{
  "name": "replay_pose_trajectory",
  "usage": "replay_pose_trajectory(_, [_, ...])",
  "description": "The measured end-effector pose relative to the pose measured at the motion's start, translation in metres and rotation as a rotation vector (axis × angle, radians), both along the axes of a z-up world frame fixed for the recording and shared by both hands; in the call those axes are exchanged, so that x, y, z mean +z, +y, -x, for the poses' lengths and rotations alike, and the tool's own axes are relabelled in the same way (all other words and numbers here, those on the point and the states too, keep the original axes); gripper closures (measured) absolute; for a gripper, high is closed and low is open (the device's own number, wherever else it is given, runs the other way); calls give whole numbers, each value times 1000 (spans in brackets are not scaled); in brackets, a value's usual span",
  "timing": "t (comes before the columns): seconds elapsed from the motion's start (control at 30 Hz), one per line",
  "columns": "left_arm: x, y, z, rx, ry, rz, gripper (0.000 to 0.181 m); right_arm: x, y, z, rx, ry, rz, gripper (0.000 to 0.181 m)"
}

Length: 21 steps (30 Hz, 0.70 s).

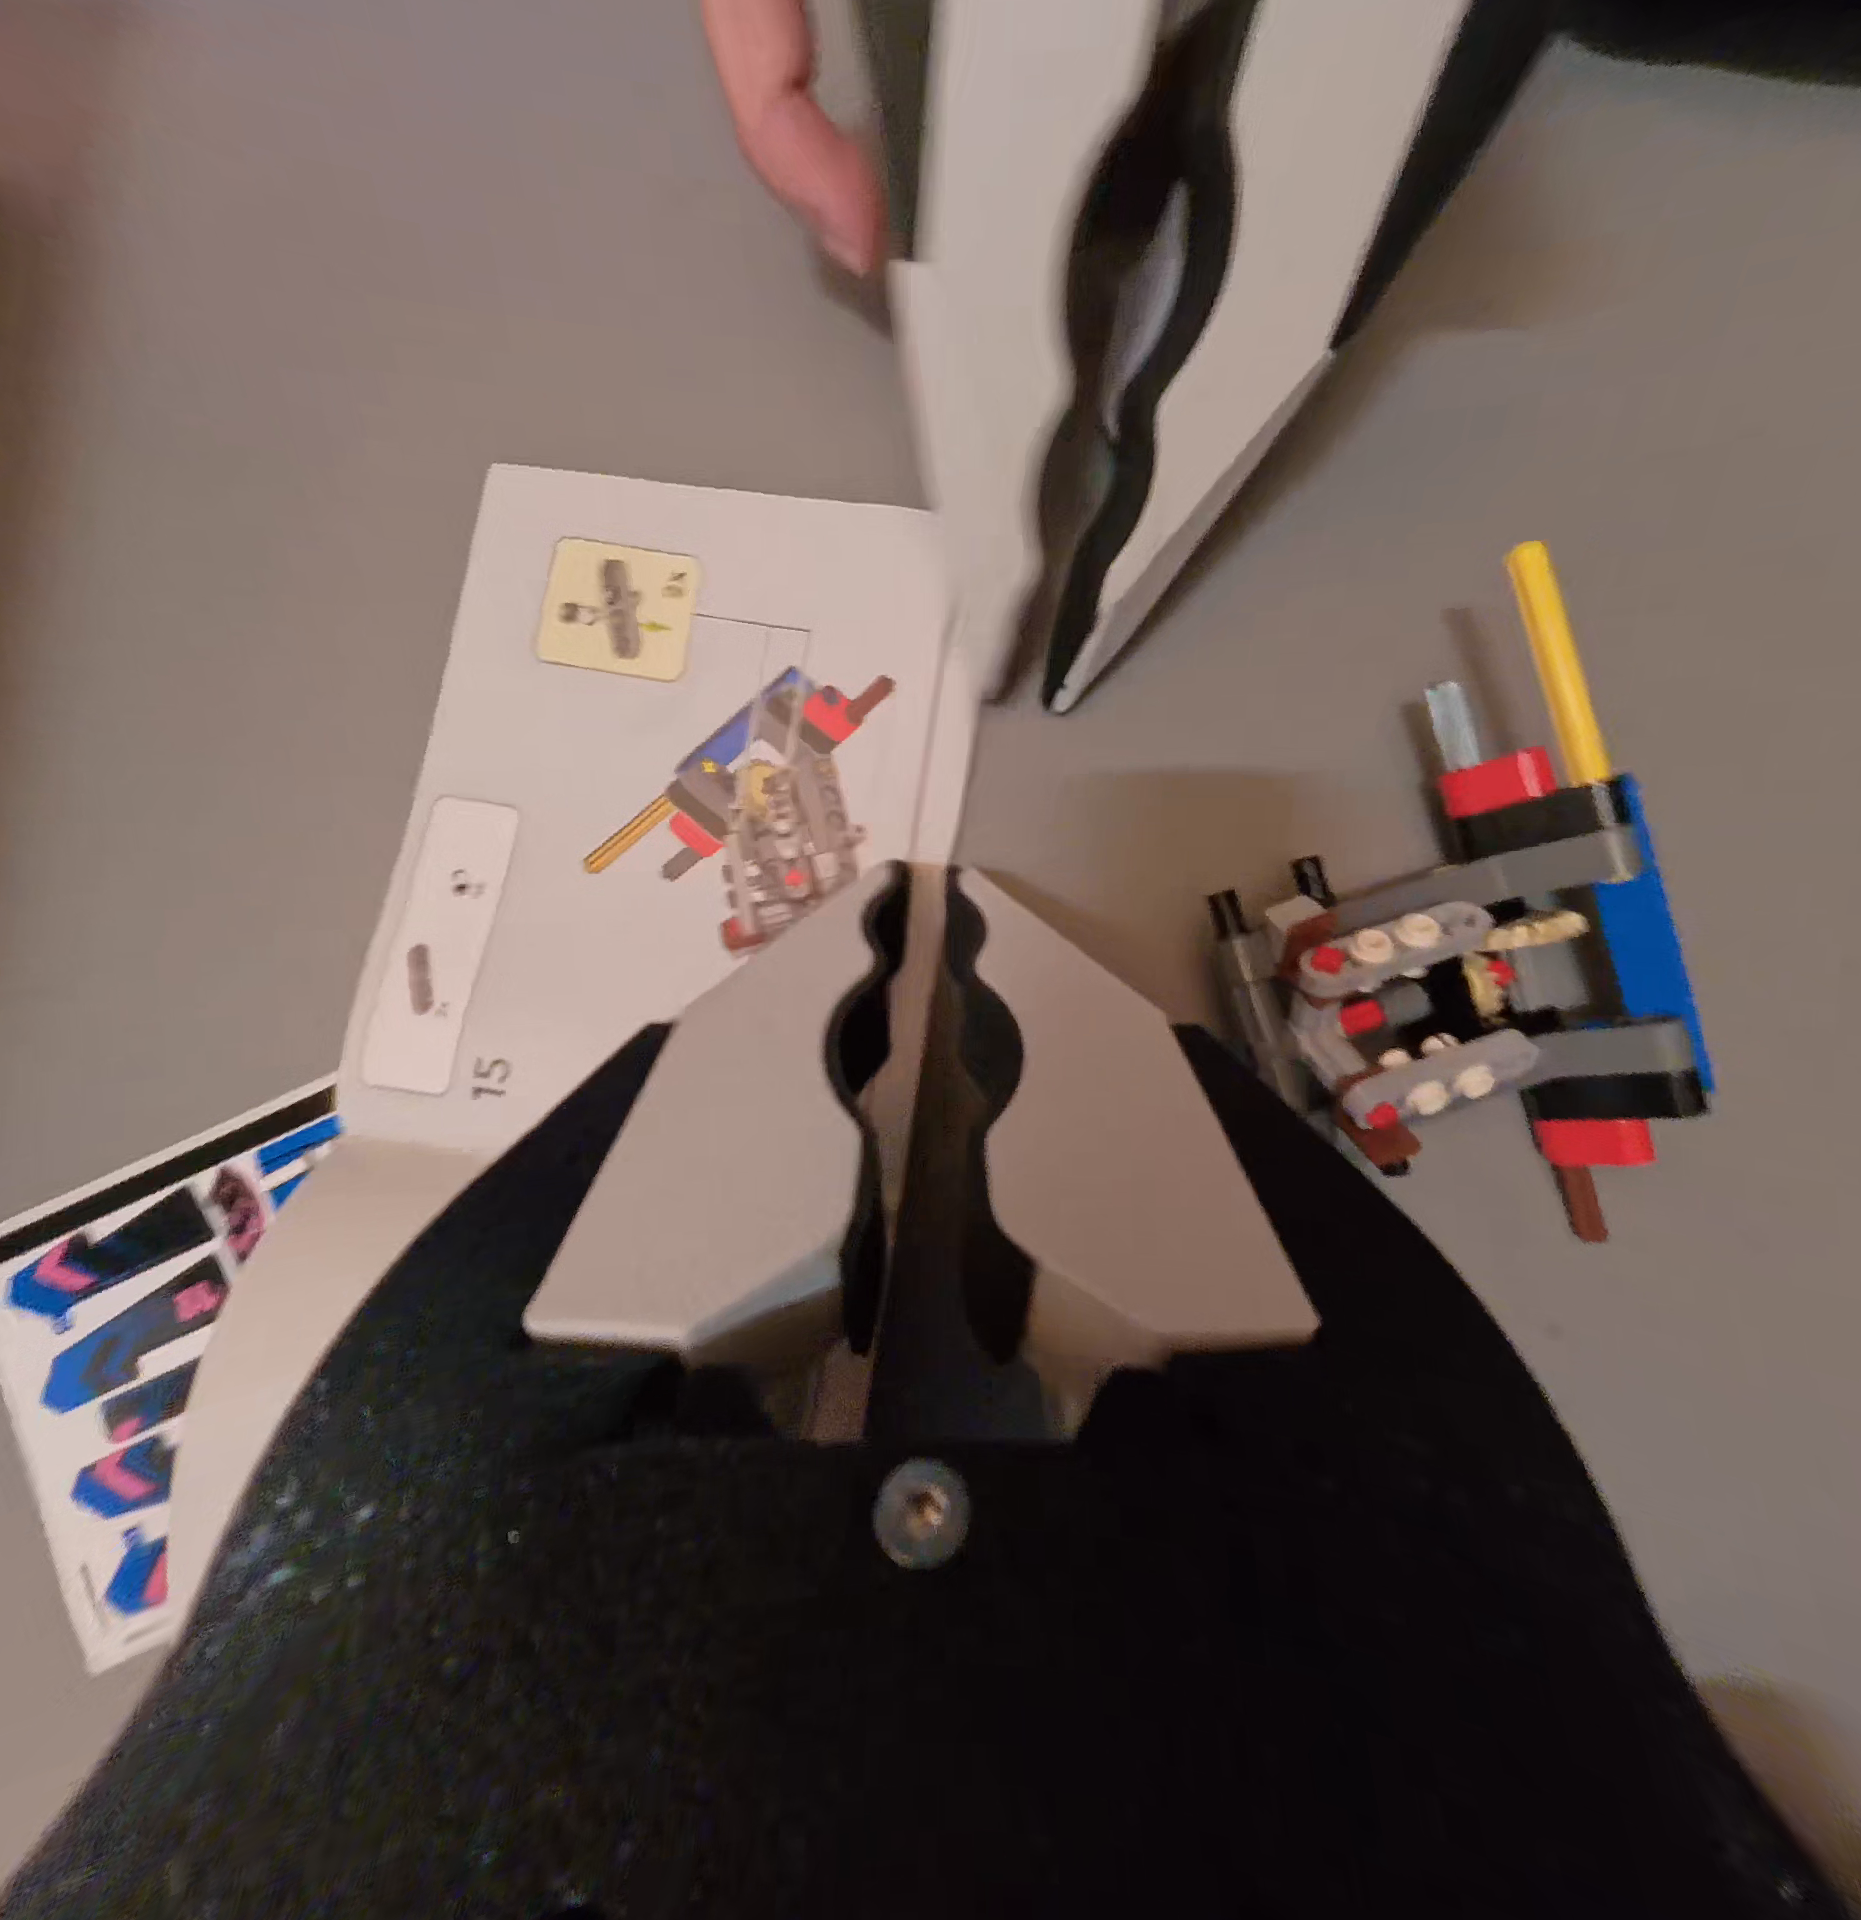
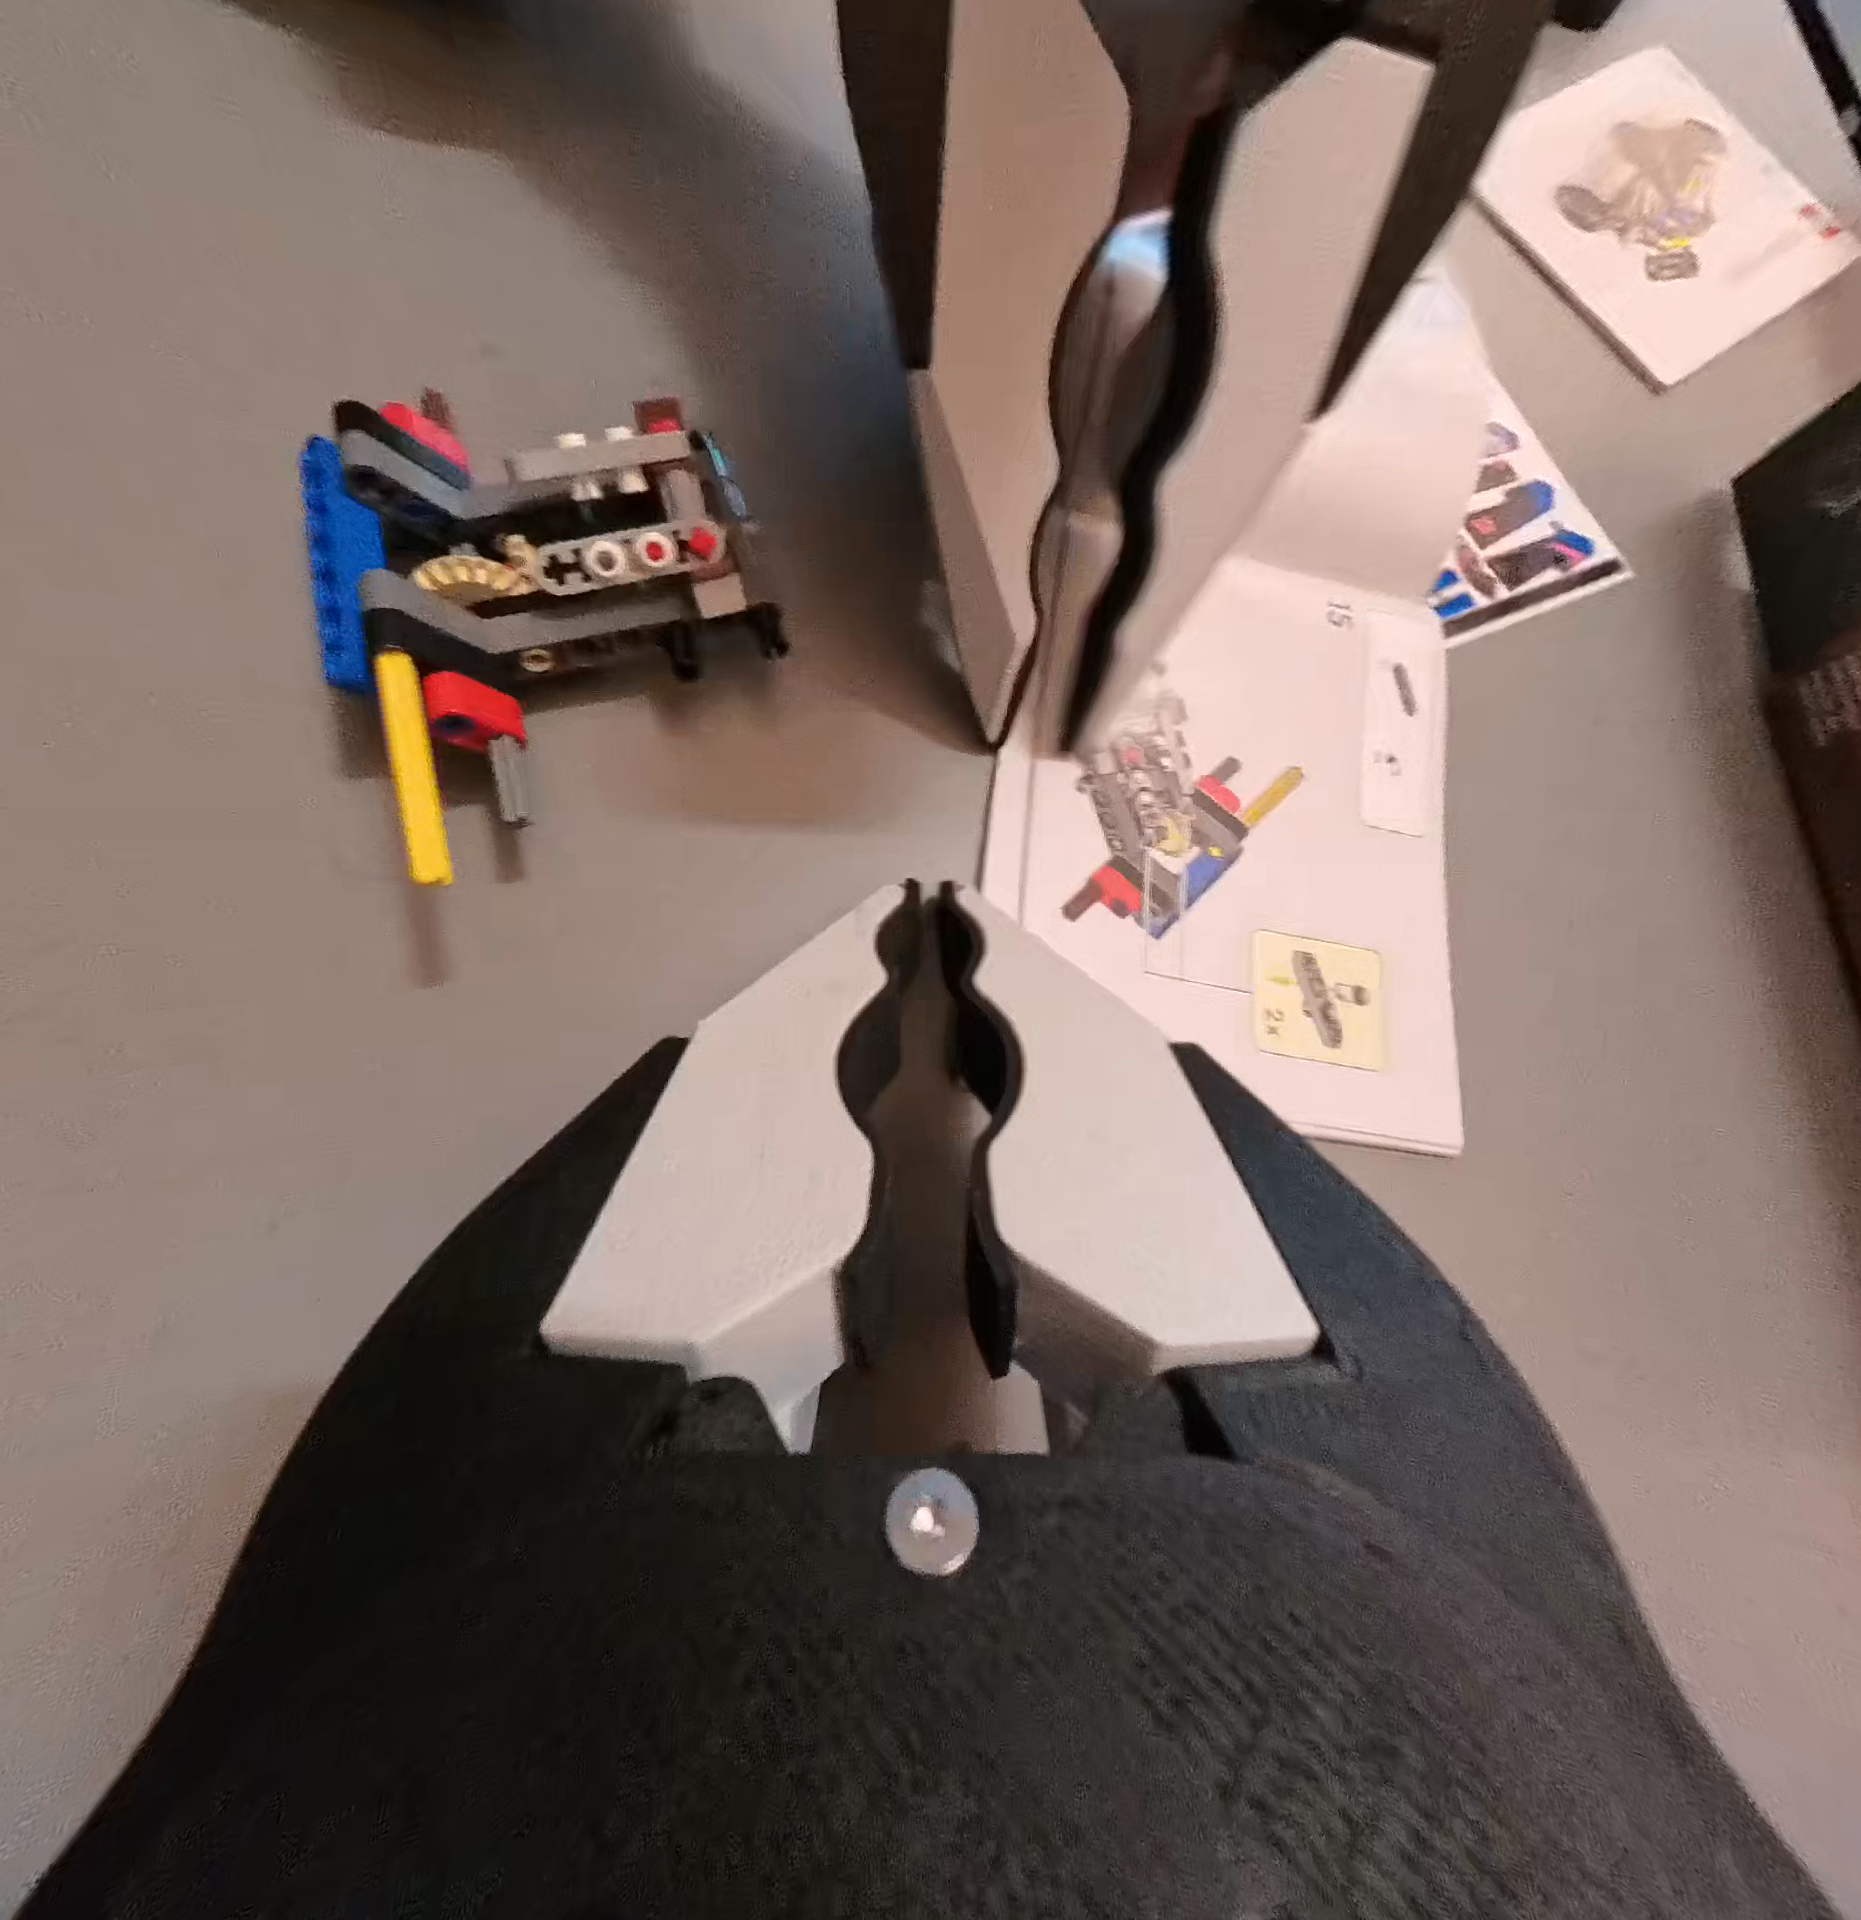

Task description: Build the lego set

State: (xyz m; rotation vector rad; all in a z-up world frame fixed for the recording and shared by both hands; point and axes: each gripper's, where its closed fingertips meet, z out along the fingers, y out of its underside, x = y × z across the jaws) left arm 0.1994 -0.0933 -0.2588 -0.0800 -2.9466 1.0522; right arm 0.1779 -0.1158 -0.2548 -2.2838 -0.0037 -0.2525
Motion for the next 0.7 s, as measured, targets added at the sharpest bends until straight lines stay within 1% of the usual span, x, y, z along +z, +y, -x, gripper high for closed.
replay_pose_trajectory(0.03, [0, 0, 3, -15, 13, 7, 181, 2, 0, -4, -17, -22, -6, 167])
replay_pose_trajectory(0.07, [0, 0, 4, -20, 11, 16, 181, 4, -3, -8, -37, -45, -5, 150])
replay_pose_trajectory(0.1, [0, 1, 3, -13, 1, 23, 181, 6, -9, -14, -68, -70, 6, 142])
replay_pose_trajectory(0.2, [4, 6, -1, 4, -38, 36, 181, 9, -28, -28, -128, -125, 46, 130])
replay_pose_trajectory(0.27, [13, 6, -6, 31, -58, 78, 181, 9, -33, -34, -137, -141, 66, 128])
replay_pose_trajectory(0.37, [27, 7, -18, 89, -107, 134, 181, 12, -28, -36, -108, -137, 56, 126])
replay_pose_trajectory(0.47, [37, 9, -21, 116, -100, 180, 181, 18, -23, -45, -103, -192, 61, 126])
replay_pose_trajectory(0.57, [34, 11, -23, 114, -105, 173, 181, 16, -23, -49, -81, -211, 94, 132])
replay_pose_trajectory(0.67, [27, 12, -23, 111, -113, 152, 181, 15, -29, -61, -123, -234, 135, 130])
replay_pose_trajectory(0.7, [25, 13, -24, 109, -122, 141, 181, 16, -31, -67, -143, -274, 139, 130])
